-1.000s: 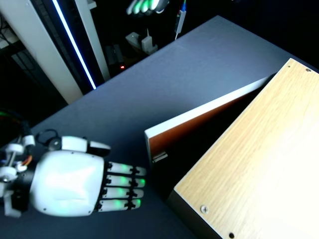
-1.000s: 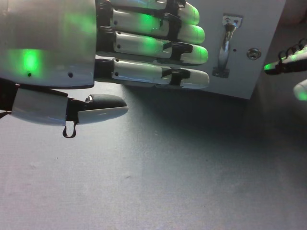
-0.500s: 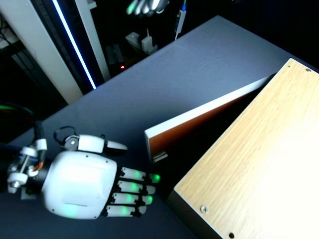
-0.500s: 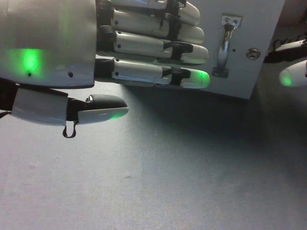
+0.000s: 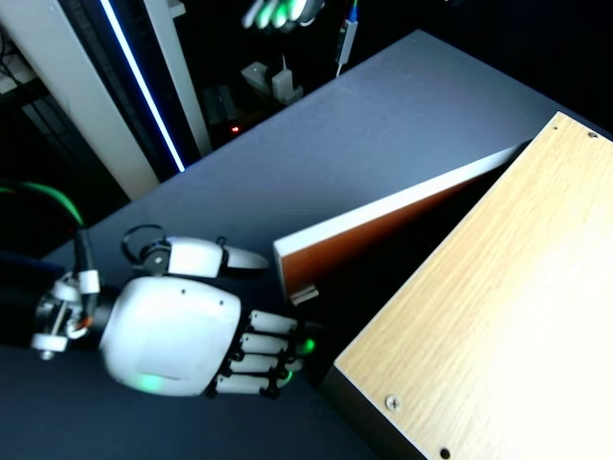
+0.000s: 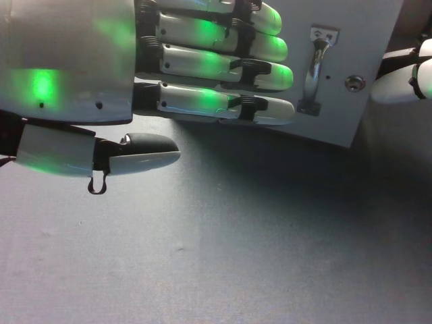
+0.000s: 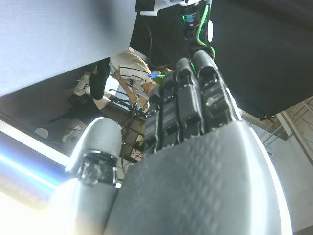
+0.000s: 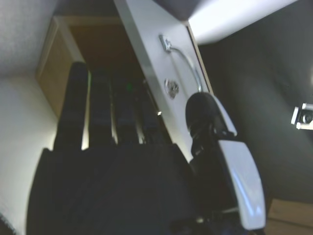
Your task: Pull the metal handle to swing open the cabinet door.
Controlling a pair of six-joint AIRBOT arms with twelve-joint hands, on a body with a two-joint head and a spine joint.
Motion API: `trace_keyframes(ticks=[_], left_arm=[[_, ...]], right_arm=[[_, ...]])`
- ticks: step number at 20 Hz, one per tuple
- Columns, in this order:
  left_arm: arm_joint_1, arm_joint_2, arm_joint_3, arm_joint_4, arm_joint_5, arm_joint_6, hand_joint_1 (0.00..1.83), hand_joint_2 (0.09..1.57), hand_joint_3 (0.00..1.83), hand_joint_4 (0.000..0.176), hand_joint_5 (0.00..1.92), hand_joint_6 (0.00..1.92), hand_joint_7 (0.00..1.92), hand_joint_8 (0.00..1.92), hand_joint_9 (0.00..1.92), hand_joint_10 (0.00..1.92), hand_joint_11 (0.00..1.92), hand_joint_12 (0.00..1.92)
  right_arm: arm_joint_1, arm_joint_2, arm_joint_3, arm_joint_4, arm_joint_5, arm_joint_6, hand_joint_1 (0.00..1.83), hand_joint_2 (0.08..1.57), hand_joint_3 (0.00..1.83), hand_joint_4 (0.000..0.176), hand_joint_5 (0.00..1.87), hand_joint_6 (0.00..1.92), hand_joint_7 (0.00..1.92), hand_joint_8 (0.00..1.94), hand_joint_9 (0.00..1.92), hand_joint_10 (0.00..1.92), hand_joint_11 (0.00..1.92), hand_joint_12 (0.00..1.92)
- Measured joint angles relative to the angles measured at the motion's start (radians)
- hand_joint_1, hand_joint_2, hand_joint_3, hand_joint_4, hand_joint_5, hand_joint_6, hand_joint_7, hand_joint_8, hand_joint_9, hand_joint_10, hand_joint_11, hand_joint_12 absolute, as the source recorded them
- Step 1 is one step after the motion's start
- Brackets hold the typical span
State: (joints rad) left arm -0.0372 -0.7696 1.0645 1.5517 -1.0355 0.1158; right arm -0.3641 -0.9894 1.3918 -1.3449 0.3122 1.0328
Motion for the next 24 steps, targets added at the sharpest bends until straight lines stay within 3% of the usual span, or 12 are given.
trace_keyframes(ticks=[16, 23, 24], left_arm=[[0.0, 0.0, 0.0, 0.0, 0.0, 0.0, 0.0, 1.55, 0.26, 0.0, 0.16, 0.0, 0.21, 0.0, 0.2, 0.0, 0.0, 0.49], [0.0, 0.0, 0.0, 0.0, 0.0, 0.0, 0.0, 1.57, 0.22, 0.0, 0.16, 0.0, 0.2, 0.0, 0.21, 0.0, 0.0, 0.51], [0.0, 0.0, 0.0, 0.0, 0.0, 0.0, 0.0, 1.57, 0.21, 0.0, 0.16, 0.0, 0.21, 0.0, 0.21, 0.0, 0.0, 0.51]], right_arm=[[0.011, 0.001, -0.002, 0.025, 0.087, -0.012, 0.0, 1.52, 0.0, 0.0, 0.11, 0.0, 0.15, 0.0, 0.14, 0.0, 0.0, 0.43], [0.013, 0.012, -0.003, 0.032, 0.169, -0.216, 0.0, 1.53, 0.0, 0.0, 0.12, 0.0, 0.15, 0.0, 0.15, 0.0, 0.0, 0.46], [0.012, 0.015, -0.006, 0.046, 0.19, -0.308, 0.0, 1.52, 0.0, 0.0, 0.11, 0.0, 0.15, 0.0, 0.14, 0.0, 0.0, 0.45]])
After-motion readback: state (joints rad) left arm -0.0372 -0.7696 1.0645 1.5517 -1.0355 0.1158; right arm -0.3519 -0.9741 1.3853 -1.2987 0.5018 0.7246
